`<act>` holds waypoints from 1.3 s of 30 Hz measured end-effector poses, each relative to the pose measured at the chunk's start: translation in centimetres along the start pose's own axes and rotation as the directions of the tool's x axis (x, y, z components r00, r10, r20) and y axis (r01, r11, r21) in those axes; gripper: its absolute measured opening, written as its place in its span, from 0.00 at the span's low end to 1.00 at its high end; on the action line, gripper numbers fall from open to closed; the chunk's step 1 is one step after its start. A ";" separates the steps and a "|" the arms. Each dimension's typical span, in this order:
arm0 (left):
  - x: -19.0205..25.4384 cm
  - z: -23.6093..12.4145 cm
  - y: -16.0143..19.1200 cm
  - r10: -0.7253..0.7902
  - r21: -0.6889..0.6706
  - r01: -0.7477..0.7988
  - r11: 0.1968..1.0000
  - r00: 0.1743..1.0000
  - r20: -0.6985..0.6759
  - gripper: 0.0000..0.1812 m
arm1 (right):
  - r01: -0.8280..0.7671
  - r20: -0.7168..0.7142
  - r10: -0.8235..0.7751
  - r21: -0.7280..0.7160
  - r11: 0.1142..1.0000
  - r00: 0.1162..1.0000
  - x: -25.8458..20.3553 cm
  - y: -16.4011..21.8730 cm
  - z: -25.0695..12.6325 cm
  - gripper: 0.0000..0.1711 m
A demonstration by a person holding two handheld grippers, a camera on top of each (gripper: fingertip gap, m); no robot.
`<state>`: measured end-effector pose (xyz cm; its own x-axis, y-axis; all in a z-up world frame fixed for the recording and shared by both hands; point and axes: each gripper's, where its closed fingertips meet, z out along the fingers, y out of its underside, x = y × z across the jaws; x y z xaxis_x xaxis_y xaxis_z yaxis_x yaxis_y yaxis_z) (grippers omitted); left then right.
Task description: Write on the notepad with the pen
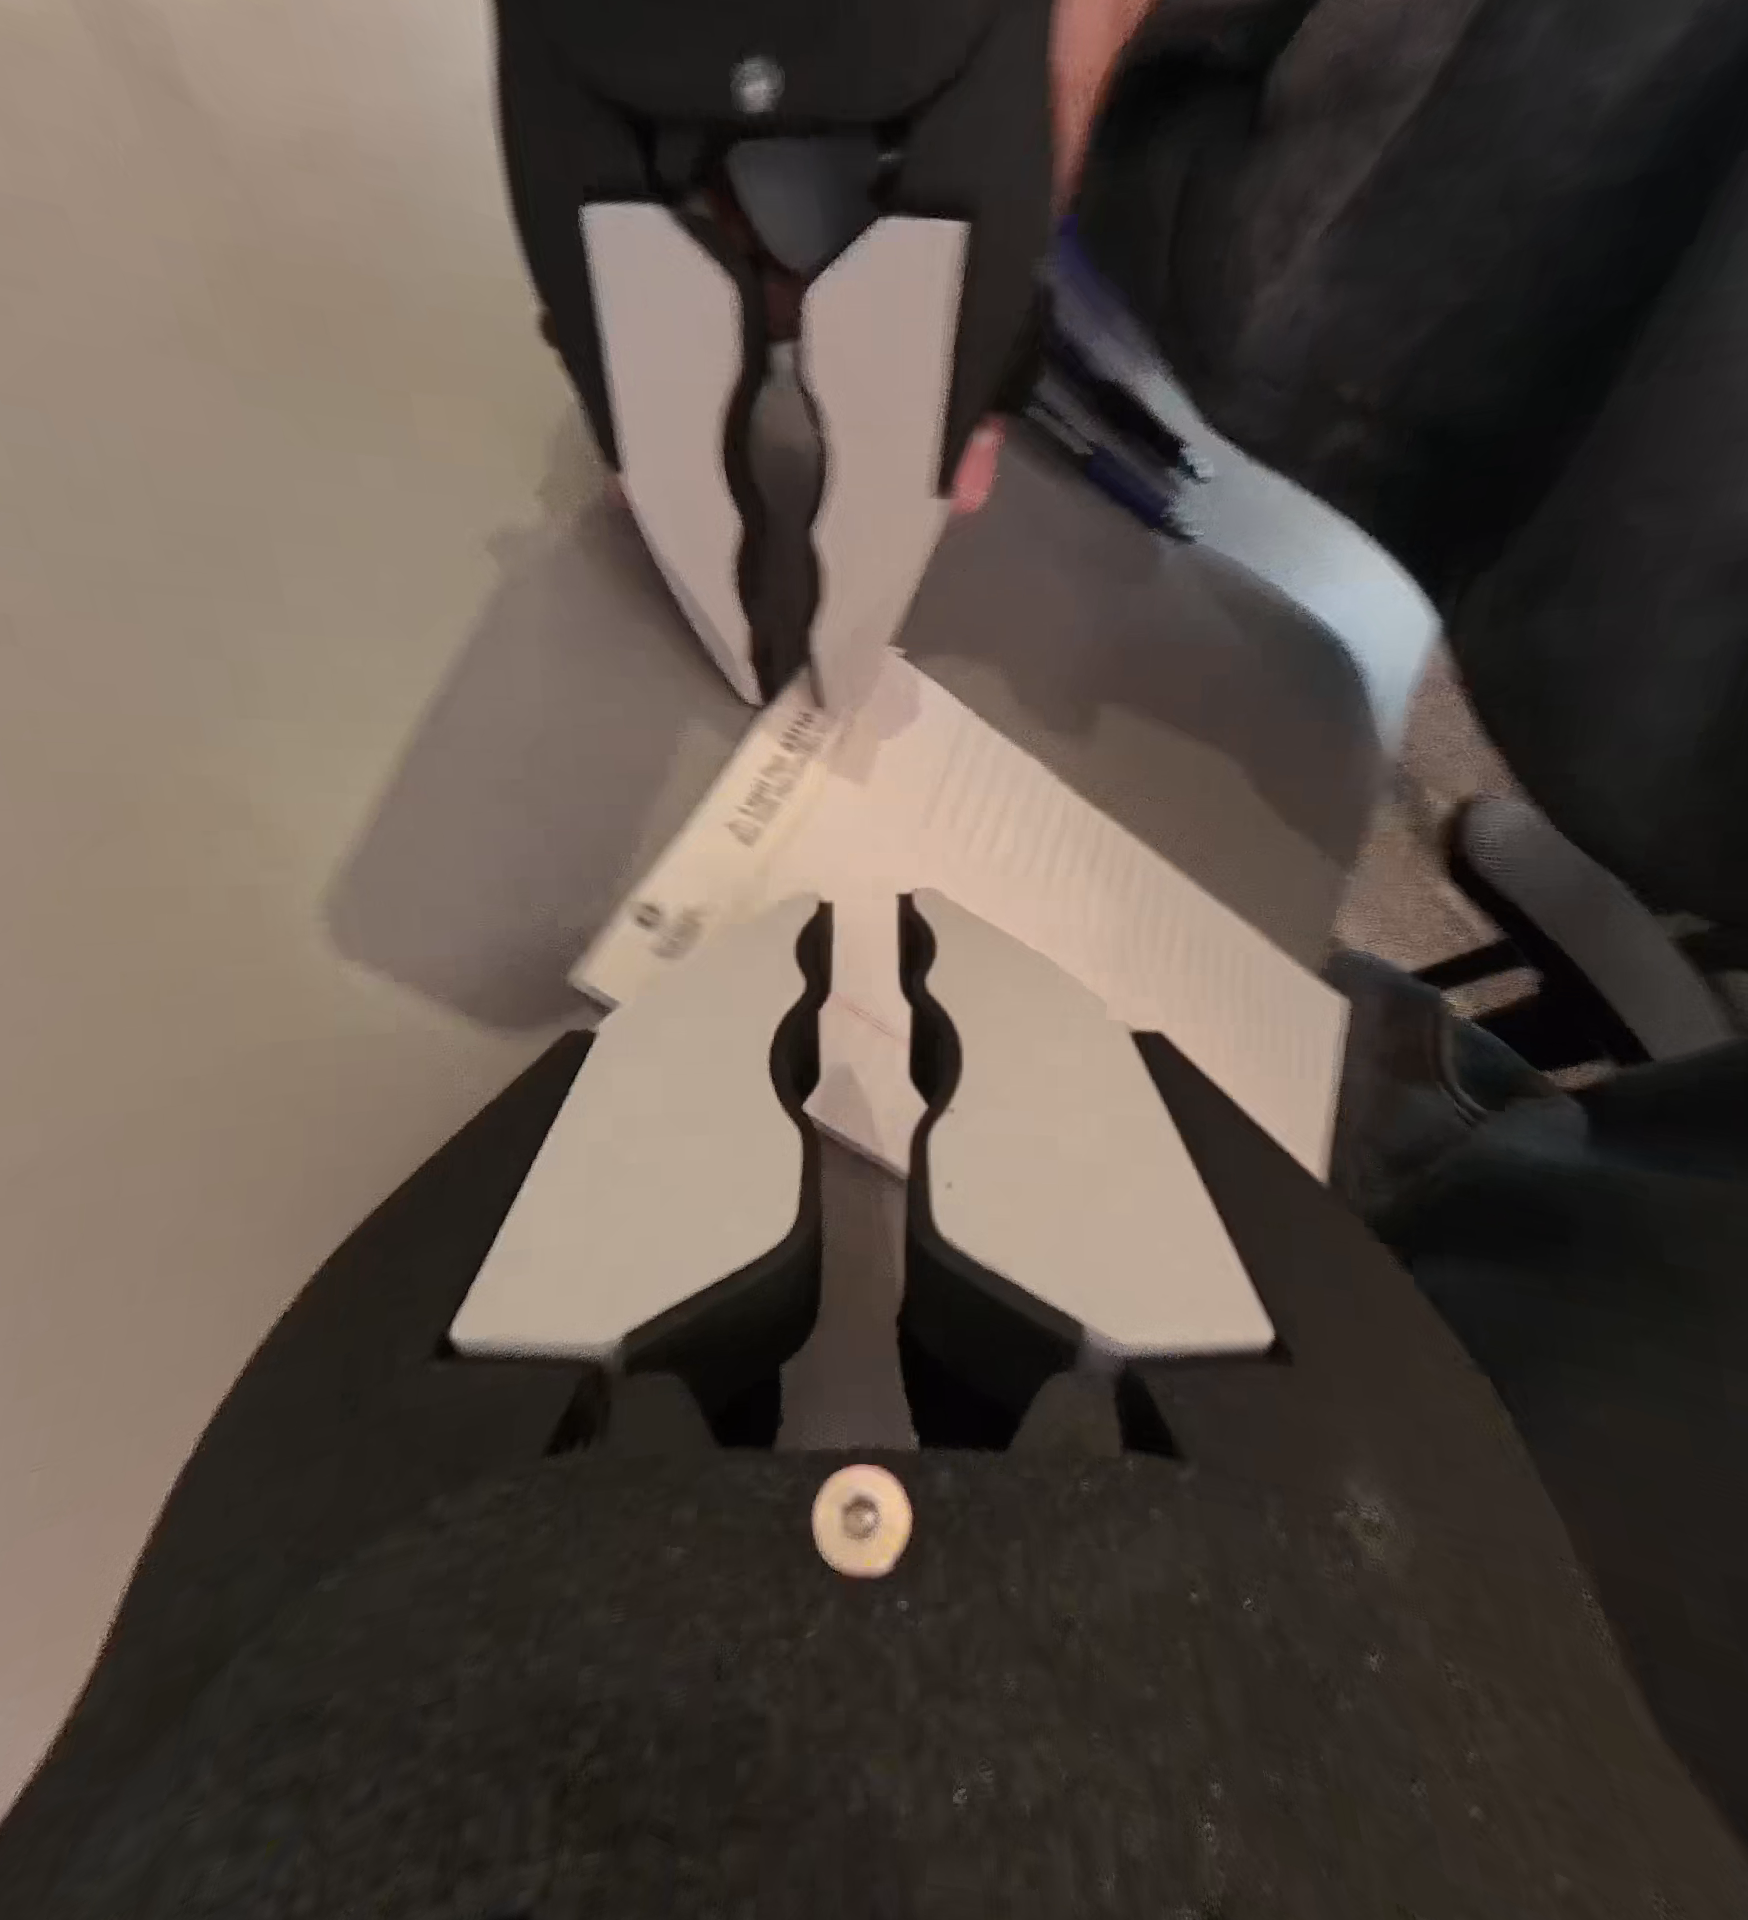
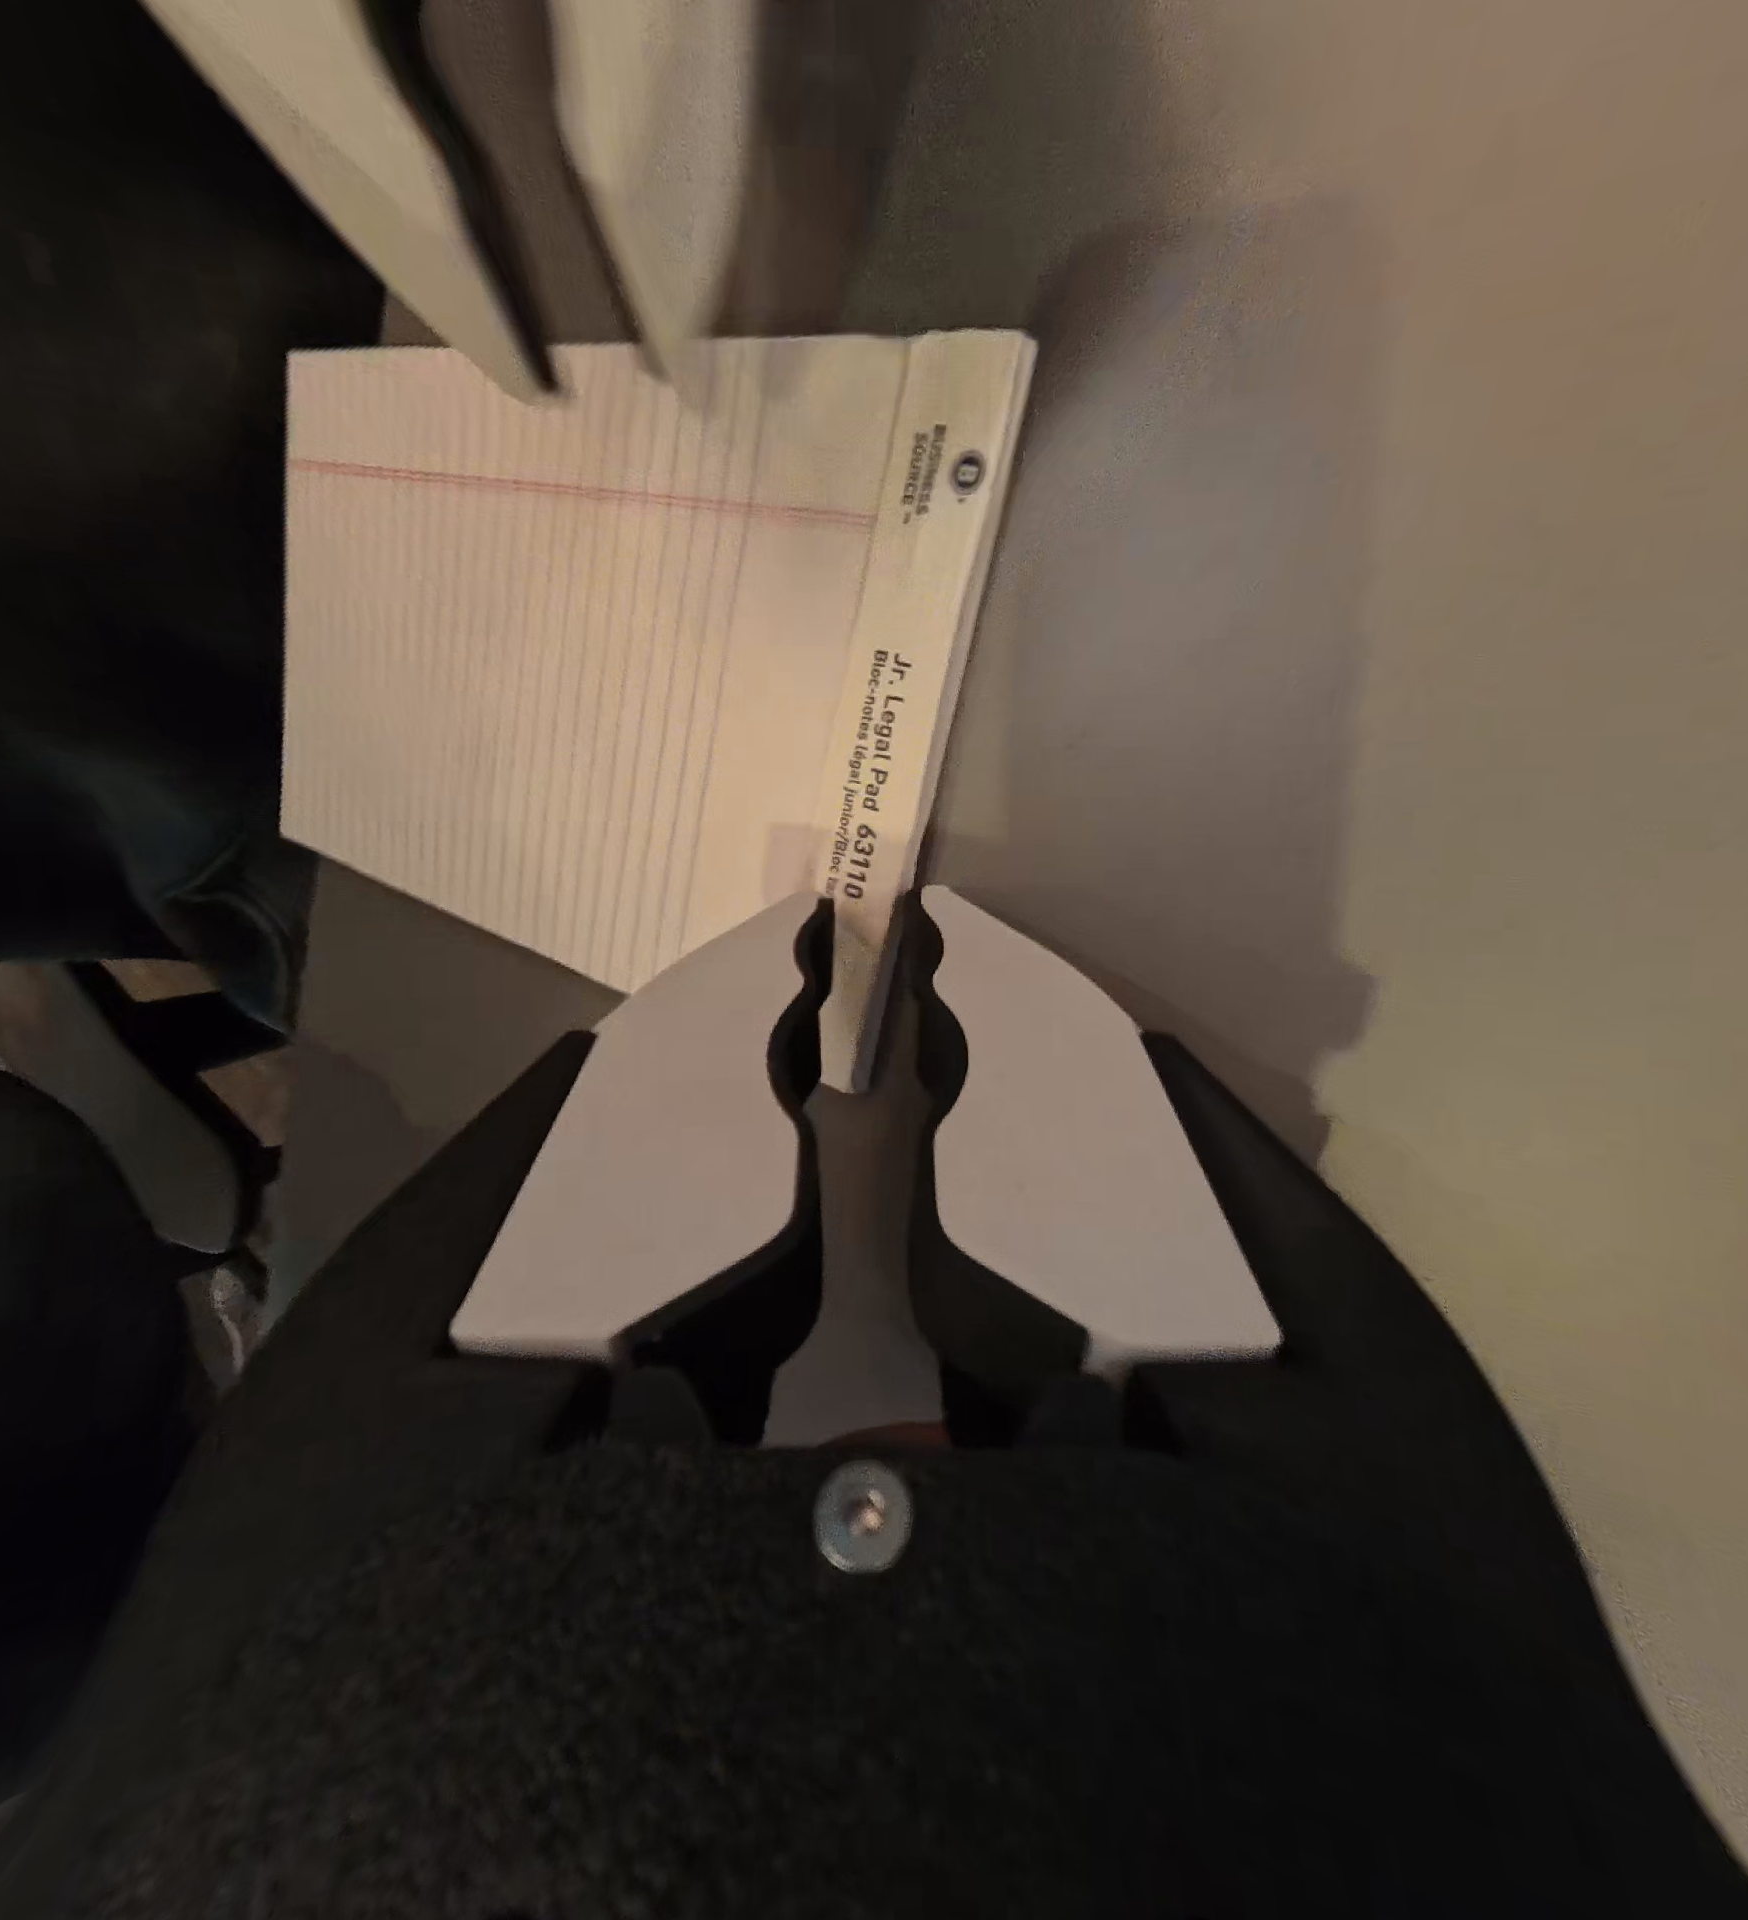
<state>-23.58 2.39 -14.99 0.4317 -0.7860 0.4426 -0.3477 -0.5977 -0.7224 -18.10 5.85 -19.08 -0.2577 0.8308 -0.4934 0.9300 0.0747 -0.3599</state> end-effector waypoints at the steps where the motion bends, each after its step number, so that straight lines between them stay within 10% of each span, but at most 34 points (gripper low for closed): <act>1: 1.4 -0.8 0.3 0.006 0.014 -0.006 1.000 1.000 -0.030 0.07 | -0.022 0.015 0.022 0.011 1.000 1.000 -0.5 0.1 0.1 0.10; 6: 6.9 -1.8 5.4 0.066 -0.083 -0.070 0.994 0.997 -0.047 0.11 | -0.105 0.112 0.093 0.106 0.989 0.989 -3.1 0.2 1.1 0.14; 15: 9.9 -3.2 11.2 -0.070 -0.121 0.061 0.991 0.995 -0.072 0.15 | -0.120 -0.154 0.163 0.260 0.958 0.975 -2.7 0.5 0.6 0.18; 21: 13.0 -1.8 9.2 -0.030 -0.040 0.021 0.999 0.968 -0.249 0.12 | -0.172 -0.196 0.251 0.349 0.921 0.948 -2.8 0.4 -0.4 0.19; 30: 10.6 -0.7 7.7 0.159 -0.031 -0.160 0.987 0.987 -0.033 0.12 | -0.166 -0.355 0.490 0.651 0.741 0.796 -7.4 -0.4 -3.2 0.22; 39: 6.4 0.0 6.4 0.142 -0.184 -0.133 0.974 0.989 0.038 0.23 | -0.156 -0.530 0.636 0.687 0.710 0.561 -16.2 -0.5 7.5 0.49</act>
<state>-23.05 -6.45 -16.79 0.4094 -0.8563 0.3149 -0.5493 -0.5069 -0.6643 -16.37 -11.77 -16.88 0.5854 0.8061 -0.0861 0.5204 -0.4551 -0.7225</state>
